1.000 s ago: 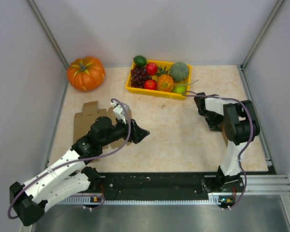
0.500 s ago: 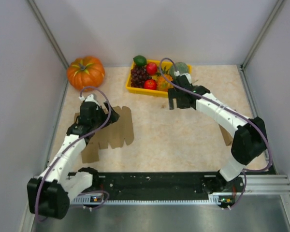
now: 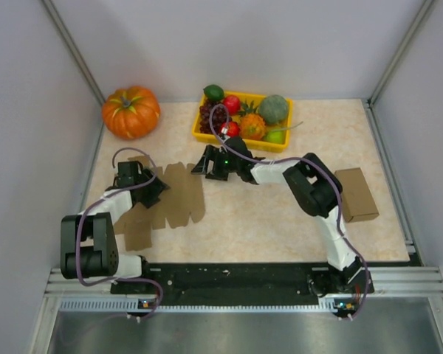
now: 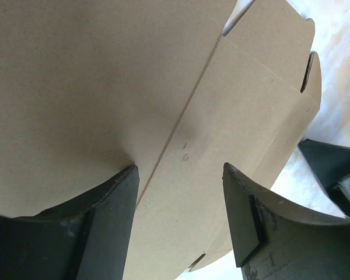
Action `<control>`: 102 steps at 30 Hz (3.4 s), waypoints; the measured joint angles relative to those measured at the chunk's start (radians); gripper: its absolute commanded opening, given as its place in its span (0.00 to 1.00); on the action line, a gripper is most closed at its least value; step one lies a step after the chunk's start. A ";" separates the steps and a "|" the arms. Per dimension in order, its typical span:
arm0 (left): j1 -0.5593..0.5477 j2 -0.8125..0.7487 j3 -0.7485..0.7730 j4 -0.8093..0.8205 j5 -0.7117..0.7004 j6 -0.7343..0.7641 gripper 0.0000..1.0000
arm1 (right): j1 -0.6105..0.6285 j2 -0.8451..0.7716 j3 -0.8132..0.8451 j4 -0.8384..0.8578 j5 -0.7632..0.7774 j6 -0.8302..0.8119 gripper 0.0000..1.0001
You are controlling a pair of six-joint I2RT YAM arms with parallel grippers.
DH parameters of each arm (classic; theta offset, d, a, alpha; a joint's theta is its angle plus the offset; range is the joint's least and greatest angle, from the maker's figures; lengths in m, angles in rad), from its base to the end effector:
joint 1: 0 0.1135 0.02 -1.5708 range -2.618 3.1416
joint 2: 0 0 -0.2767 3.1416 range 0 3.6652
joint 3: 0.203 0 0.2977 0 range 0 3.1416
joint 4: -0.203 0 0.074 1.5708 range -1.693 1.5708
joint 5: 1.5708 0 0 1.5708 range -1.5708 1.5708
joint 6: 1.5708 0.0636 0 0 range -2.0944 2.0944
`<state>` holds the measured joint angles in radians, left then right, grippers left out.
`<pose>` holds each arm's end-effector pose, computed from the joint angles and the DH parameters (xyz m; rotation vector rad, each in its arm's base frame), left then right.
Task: Fold the paper box
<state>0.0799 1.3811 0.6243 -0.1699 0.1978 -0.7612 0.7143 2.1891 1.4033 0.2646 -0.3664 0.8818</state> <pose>0.3029 0.0117 0.1196 -0.9638 2.3619 -0.5227 0.3966 0.3740 0.1087 -0.0544 2.3526 1.2726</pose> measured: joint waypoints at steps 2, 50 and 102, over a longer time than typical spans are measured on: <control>0.006 0.002 -0.005 0.010 0.007 -0.016 0.65 | 0.005 0.026 -0.003 0.051 -0.024 0.031 0.77; -0.060 -0.147 -0.003 -0.139 -0.164 0.163 0.57 | -0.044 -0.071 -0.143 -0.071 -0.253 -0.112 0.63; -0.217 -0.609 0.177 -0.315 0.167 -0.010 0.98 | 0.363 -0.916 0.108 -1.003 0.430 -0.898 0.00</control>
<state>-0.1371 0.7723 0.8017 -0.4854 0.3649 -0.7712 1.0771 1.2736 1.5116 -0.7380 0.0639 -0.0158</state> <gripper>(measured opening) 0.972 0.007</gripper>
